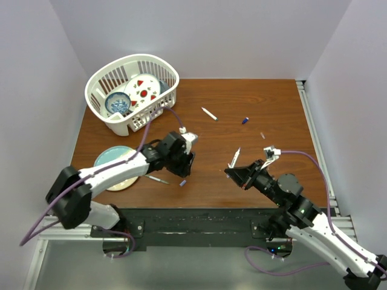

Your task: Insert the pens into the pen caps

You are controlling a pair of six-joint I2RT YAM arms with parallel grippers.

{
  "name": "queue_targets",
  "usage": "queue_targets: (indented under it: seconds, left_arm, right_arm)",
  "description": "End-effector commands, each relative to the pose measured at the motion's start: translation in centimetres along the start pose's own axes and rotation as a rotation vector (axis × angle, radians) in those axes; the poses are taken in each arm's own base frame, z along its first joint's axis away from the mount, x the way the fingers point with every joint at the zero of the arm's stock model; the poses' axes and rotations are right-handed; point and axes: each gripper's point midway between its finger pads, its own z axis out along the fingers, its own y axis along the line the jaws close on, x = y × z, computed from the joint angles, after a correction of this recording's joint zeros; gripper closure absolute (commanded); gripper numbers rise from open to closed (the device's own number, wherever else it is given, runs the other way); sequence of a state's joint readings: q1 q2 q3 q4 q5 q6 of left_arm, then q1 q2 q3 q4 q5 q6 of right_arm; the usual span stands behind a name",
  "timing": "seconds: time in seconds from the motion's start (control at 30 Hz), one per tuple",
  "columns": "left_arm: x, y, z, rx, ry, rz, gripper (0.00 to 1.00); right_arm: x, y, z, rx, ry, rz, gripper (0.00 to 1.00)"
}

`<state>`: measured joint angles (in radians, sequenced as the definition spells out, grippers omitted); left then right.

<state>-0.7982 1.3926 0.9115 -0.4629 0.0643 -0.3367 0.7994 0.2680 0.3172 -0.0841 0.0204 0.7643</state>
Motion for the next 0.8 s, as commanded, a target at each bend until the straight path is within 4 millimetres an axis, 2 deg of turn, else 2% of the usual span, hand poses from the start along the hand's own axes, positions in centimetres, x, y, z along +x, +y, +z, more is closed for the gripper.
queue_targets:
  seconds: [0.0, 0.13, 0.53, 0.77]
  left_arm:
    - [2.7, 0.5, 1.3, -0.134, 0.159, 0.118, 0.50]
    - [3.7, 1.2, 2.4, -0.191, 0.207, 0.135, 0.51]
    - [3.7, -0.2, 4.7, -0.147, 0.223, 0.157, 0.55]
    - [5.2, 0.7, 5.5, -0.187, 0.276, 0.150, 0.61]
  right_arm:
    - [-1.2, -0.3, -0.5, 0.047, -0.031, -0.022, 1.00]
    - [-1.4, -0.2, -0.7, 0.042, -0.041, -0.022, 1.00]
    - [-1.3, -1.0, -1.1, 0.086, -0.033, -0.042, 1.00]
    - [-1.3, -1.4, -1.5, 0.108, -0.029, -0.051, 1.00]
